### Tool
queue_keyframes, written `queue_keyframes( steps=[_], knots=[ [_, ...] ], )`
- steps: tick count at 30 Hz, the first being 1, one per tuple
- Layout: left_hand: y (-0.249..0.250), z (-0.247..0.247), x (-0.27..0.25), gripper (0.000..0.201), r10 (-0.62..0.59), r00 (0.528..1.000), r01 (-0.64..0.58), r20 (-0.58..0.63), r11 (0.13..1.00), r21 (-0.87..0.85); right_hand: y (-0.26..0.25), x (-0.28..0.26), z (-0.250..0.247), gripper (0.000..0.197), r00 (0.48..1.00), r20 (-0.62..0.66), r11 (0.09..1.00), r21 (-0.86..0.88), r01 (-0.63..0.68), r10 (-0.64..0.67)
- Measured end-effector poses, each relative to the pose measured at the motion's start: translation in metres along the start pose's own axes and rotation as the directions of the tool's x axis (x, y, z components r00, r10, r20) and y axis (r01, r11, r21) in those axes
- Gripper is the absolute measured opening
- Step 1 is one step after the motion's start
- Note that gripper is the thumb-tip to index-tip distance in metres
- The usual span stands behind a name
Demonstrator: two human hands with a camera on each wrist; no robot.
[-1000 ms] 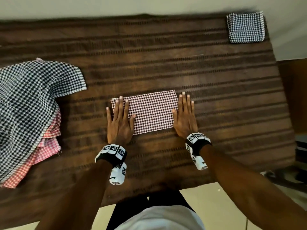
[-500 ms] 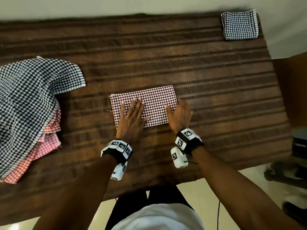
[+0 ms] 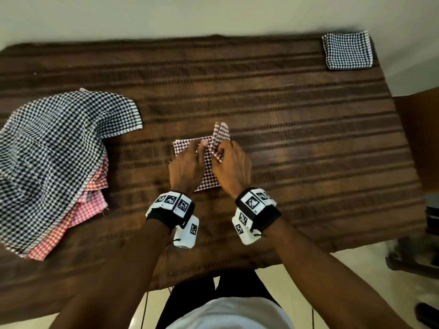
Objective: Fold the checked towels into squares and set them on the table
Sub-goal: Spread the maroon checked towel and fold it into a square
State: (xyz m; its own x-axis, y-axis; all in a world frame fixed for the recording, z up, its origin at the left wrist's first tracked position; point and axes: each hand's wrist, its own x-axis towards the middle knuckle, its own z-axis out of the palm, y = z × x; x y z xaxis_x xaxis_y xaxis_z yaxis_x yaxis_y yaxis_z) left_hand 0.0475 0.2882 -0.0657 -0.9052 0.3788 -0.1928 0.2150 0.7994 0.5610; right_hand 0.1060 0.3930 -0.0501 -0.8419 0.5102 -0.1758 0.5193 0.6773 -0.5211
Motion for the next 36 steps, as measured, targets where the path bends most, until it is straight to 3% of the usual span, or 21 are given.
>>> queue_keyframes(
  steps=[4, 5, 7, 11, 13, 16, 18, 22, 25, 27, 30, 34, 36],
  knots=[
    [-0.013, -0.025, 0.024, 0.049, -0.146, 0.986, 0.165, 0.081, 0.929, -0.332, -0.027, -0.010, 0.028, 0.038, 0.997, 0.076, 1.000, 0.003, 0.022, -0.022],
    [-0.019, -0.025, 0.032, 0.051, -0.162, 0.982, 0.187, 0.102, 0.920, -0.344, -0.032, -0.013, 0.034, 0.040, 0.995, 0.095, 1.000, -0.004, 0.026, -0.025],
    [-0.031, -0.025, 0.047, 0.053, -0.117, 0.988, 0.138, 0.099, 0.958, -0.250, -0.037, -0.016, 0.047, 0.044, 0.990, 0.134, 0.999, -0.013, 0.034, -0.032],
    [-0.059, -0.019, 0.060, 0.032, 0.036, 0.991, -0.030, 0.132, 0.998, -0.052, -0.036, -0.018, 0.066, 0.024, 0.986, 0.139, 0.996, 0.016, 0.093, -0.094],
    [-0.068, -0.020, 0.059, 0.033, 0.042, 0.989, -0.040, 0.139, 0.999, -0.020, -0.030, -0.019, 0.070, 0.031, 0.994, 0.047, 0.995, 0.014, 0.102, -0.102],
    [-0.068, -0.024, 0.056, 0.024, 0.106, 0.987, -0.105, 0.124, 0.994, -0.020, -0.016, -0.013, 0.069, 0.036, 0.976, -0.210, 0.998, -0.033, 0.054, -0.060],
    [-0.066, -0.027, 0.055, 0.023, 0.105, 0.988, -0.107, 0.117, 0.994, 0.012, -0.007, -0.006, 0.070, 0.033, 0.966, -0.255, 0.996, -0.077, 0.033, -0.052],
    [-0.061, -0.027, 0.051, 0.028, 0.069, 0.994, -0.072, 0.079, 0.997, 0.039, -0.002, 0.010, 0.085, 0.063, 0.990, -0.020, 0.965, -0.229, 0.130, -0.138],
    [-0.058, -0.021, 0.044, 0.026, 0.163, 0.986, -0.166, 0.032, 0.973, 0.162, -0.001, 0.011, 0.099, 0.073, 0.985, 0.096, 0.941, -0.295, 0.168, -0.145],
    [-0.061, -0.014, 0.041, 0.026, 0.234, 0.972, -0.236, 0.034, 0.948, 0.213, 0.001, 0.009, 0.106, 0.077, 0.981, 0.130, 0.928, -0.326, 0.178, -0.143],
    [-0.069, -0.005, 0.044, 0.029, 0.230, 0.972, -0.234, 0.041, 0.946, 0.223, 0.001, 0.006, 0.107, 0.082, 0.977, 0.150, 0.928, -0.320, 0.191, -0.150],
    [-0.068, -0.006, 0.048, 0.034, 0.230, 0.970, -0.243, 0.086, 0.942, 0.229, 0.013, -0.029, 0.099, 0.091, 0.996, 0.085, 0.956, -0.290, 0.030, -0.005],
    [-0.065, -0.010, 0.050, 0.032, 0.228, 0.969, -0.245, 0.098, 0.941, 0.235, 0.024, -0.053, 0.094, 0.091, 0.994, 0.114, 0.956, -0.293, 0.028, 0.006]
  ],
)
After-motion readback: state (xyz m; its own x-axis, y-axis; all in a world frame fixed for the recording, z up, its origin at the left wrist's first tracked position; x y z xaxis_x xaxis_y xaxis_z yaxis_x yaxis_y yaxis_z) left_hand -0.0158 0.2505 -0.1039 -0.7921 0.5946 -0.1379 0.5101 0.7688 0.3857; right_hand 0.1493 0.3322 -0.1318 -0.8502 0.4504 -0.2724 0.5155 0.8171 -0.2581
